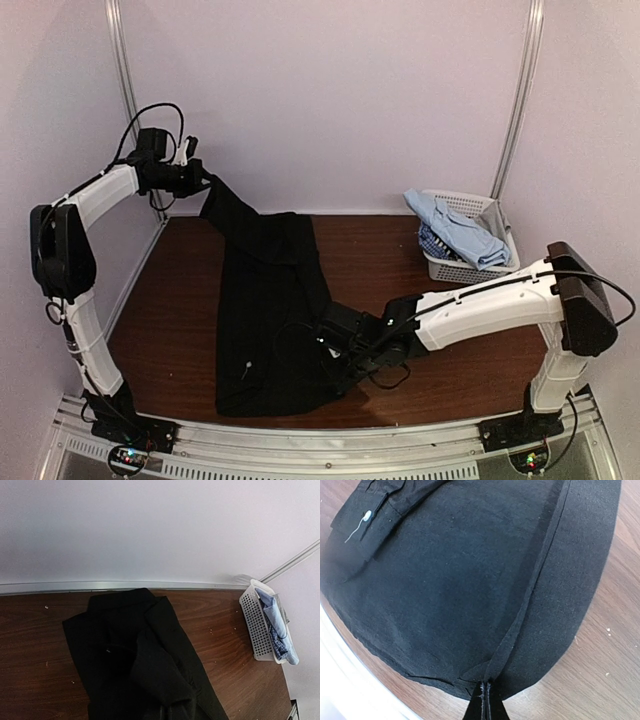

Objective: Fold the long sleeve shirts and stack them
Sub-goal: Fold the 1/3-folded shirt at the center of the board.

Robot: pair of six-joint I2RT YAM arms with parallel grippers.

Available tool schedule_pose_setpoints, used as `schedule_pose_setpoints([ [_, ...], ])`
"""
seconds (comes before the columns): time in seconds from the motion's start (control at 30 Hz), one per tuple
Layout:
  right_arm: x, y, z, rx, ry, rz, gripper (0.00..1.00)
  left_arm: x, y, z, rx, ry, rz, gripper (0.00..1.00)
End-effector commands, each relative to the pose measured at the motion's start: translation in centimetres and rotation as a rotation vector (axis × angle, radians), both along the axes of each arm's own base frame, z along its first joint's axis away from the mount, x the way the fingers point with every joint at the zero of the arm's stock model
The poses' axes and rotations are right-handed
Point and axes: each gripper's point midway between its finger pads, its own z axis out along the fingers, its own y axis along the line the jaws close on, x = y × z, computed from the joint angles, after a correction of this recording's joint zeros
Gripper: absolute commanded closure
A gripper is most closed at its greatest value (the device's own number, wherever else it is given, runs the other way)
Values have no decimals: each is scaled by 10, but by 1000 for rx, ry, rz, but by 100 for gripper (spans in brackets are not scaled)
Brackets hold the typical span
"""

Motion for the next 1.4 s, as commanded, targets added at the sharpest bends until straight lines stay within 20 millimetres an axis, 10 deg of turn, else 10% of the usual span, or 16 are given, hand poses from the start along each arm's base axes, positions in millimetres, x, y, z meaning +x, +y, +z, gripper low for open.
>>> schedule_pose_setpoints([
  [0.0,-6,20,11,45,20,57,98,-1,17,36,-1,-111,32,100],
  [0.8,-4,73,22,76,51,194,89,10,22,71,-8,-175,37,100],
  [0.97,-3,70,18,73,54,201,61,7,22,62,-1,-155,32,100],
  [1.37,103,22,77,206,-100,-44,38,-23,18,40,-22,-72,11,100],
])
